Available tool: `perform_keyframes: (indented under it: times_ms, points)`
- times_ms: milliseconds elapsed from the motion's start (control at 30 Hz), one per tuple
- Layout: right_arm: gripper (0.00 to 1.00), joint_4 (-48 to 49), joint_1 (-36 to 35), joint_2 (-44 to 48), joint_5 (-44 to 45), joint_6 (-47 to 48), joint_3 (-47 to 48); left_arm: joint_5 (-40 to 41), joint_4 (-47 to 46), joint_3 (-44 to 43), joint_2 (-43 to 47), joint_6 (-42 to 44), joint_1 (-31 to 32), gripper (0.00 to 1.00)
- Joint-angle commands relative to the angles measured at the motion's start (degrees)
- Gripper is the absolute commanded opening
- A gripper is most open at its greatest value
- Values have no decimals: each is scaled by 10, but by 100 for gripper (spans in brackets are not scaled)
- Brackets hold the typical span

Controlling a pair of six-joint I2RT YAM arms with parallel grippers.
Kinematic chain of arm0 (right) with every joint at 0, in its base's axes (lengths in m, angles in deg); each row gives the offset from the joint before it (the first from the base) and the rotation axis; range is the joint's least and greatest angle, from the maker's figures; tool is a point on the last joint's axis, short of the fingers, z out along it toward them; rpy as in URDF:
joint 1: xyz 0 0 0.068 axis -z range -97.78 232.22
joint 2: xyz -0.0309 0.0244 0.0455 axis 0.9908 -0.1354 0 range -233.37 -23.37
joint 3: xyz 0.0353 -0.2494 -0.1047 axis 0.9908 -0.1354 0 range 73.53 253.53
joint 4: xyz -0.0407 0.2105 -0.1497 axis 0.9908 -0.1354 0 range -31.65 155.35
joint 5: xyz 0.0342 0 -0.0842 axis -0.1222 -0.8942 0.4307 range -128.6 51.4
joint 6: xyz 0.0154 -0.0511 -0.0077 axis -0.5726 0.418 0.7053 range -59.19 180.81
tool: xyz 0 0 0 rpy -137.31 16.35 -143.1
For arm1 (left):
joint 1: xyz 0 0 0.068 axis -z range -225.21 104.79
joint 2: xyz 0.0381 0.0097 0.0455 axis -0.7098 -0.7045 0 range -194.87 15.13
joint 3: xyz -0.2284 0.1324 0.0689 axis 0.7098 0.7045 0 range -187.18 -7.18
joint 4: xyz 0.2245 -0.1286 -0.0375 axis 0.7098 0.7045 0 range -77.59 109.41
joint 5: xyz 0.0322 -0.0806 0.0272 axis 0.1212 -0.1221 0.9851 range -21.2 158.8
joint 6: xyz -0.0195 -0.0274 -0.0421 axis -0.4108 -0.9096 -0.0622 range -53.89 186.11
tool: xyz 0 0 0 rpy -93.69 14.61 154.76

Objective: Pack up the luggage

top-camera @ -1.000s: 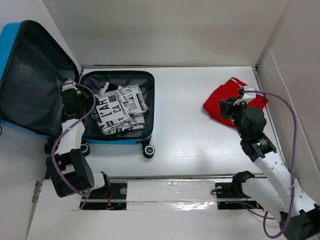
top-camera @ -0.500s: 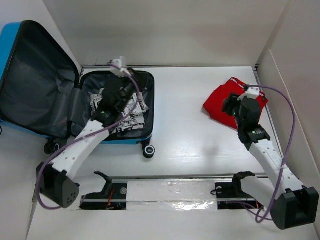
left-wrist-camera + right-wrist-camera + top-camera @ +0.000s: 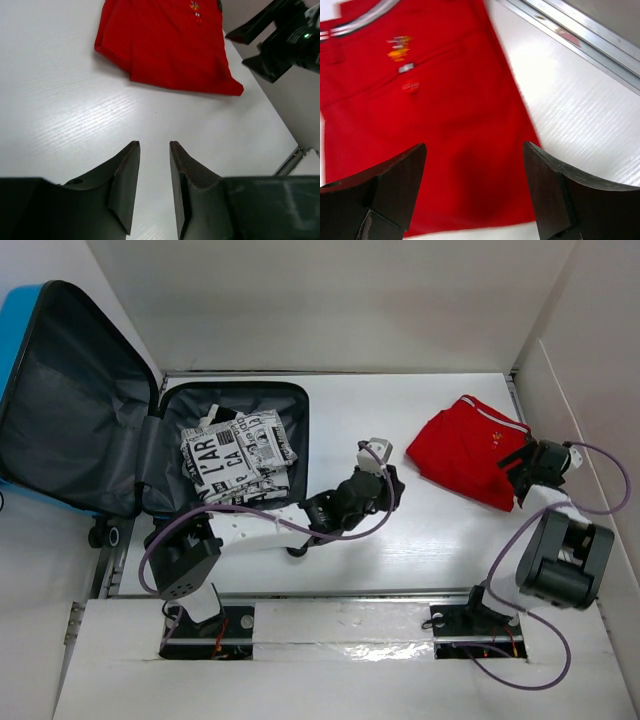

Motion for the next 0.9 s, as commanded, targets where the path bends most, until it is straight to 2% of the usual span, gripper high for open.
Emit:
perform_keyframes:
  times_ms: [0, 33, 67, 100, 167, 200, 333, 367, 433, 500, 633, 700, 833, 867]
  points:
    - [83, 32, 40, -76, -62, -27, 49, 1, -73, 17, 17, -33, -20, 29]
    - [83, 34, 46, -121, -119, -29, 59, -7, -77, 30, 12, -43, -20, 34]
    - [83, 45, 46, -122, -151, -30, 60, -8, -81, 35, 10, -43, -20, 34]
    - [82, 60, 46, -166, -184, -34, 60, -9, -85, 38, 8, -48, -20, 34]
    - [75, 104, 46, -186, -252, -44, 54, -11, -89, 45, 4, -51, -20, 35]
    - [73, 124, 29, -183, -258, -48, 40, -13, -94, 47, 3, -52, -26, 35]
    - [72, 110, -25, -129, -245, -38, 21, -53, -98, 47, -5, -76, -61, 36]
    - [72, 112, -34, -121, -251, -40, 12, -60, -98, 48, -10, -77, -68, 42]
    - [71, 131, -52, -109, -260, -47, -10, -63, -91, 45, -14, -86, -82, 44]
    - [70, 154, -60, -89, -287, -65, -54, -69, -87, 45, -17, -91, -88, 54]
    - [69, 182, -74, -18, -281, -70, -133, -73, -85, 35, -32, -99, -108, 64]
    - [69, 171, -85, 55, -256, -60, -163, -85, -63, 1, -62, -105, -114, 65]
    - [76, 70, -92, 174, -203, -18, -154, -101, -19, -90, -137, -109, -114, 66]
    - [78, 51, -92, 193, -191, 4, -147, -103, -9, -134, -173, -113, -114, 70]
